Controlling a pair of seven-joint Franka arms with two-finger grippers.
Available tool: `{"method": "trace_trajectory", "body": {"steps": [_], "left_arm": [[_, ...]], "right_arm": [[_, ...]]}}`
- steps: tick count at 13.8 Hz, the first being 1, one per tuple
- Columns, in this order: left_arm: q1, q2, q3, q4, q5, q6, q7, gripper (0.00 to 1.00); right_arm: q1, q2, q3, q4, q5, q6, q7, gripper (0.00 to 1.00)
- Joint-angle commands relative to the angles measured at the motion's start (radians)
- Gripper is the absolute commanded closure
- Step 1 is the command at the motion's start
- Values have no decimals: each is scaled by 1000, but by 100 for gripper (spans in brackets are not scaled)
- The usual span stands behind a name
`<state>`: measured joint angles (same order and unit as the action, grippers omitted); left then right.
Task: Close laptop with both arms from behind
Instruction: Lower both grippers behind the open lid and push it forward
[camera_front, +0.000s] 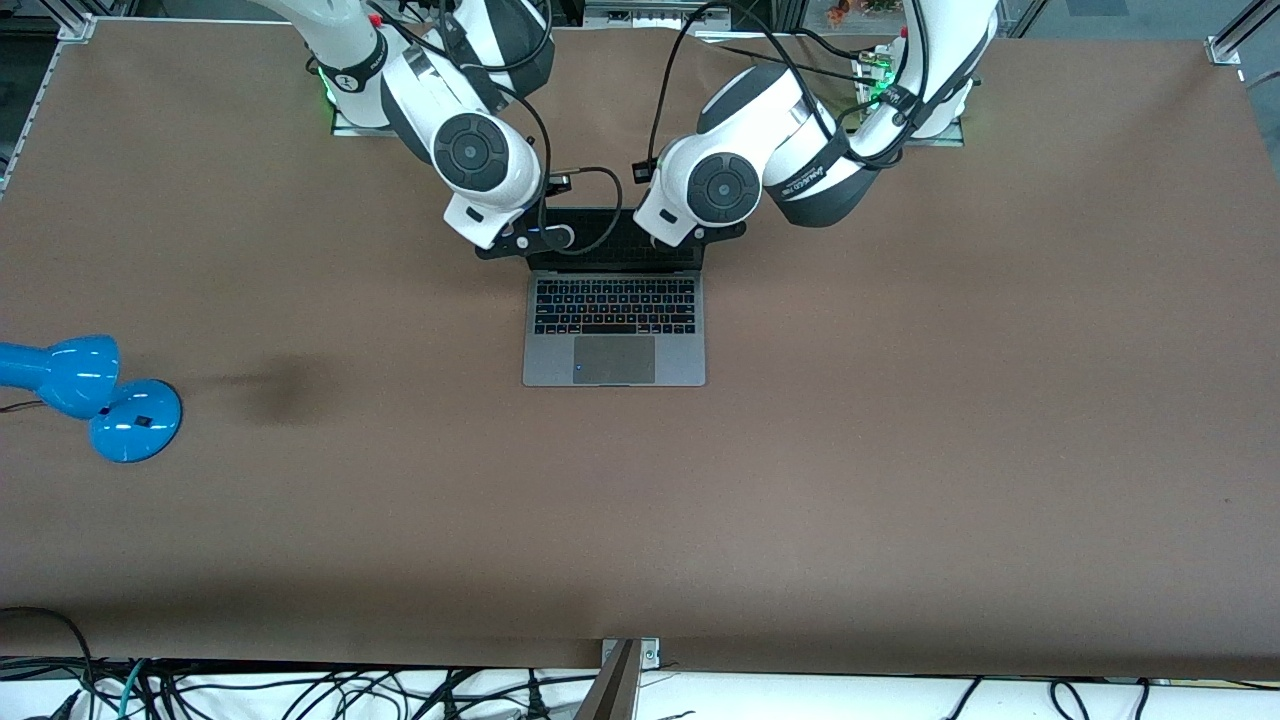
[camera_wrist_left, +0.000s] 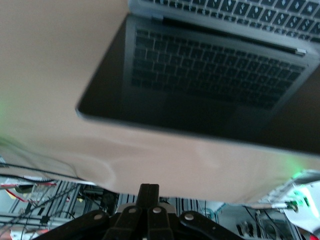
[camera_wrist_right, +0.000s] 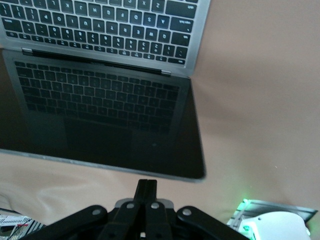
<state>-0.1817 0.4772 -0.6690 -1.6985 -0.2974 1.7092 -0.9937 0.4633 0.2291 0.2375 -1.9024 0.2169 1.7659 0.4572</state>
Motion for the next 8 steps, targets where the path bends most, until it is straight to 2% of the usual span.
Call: {"method": "trace_trajectory", "body": {"steps": [1,8], "left_arm": [[-5,33,5,16,40,29,-2,100],[4,76,9,42,106,79,-2,100]], "right_arm": [[0,25,3,25,1,29,9,100],[-31,91,-14,124,-34,30,-3,100]]}}
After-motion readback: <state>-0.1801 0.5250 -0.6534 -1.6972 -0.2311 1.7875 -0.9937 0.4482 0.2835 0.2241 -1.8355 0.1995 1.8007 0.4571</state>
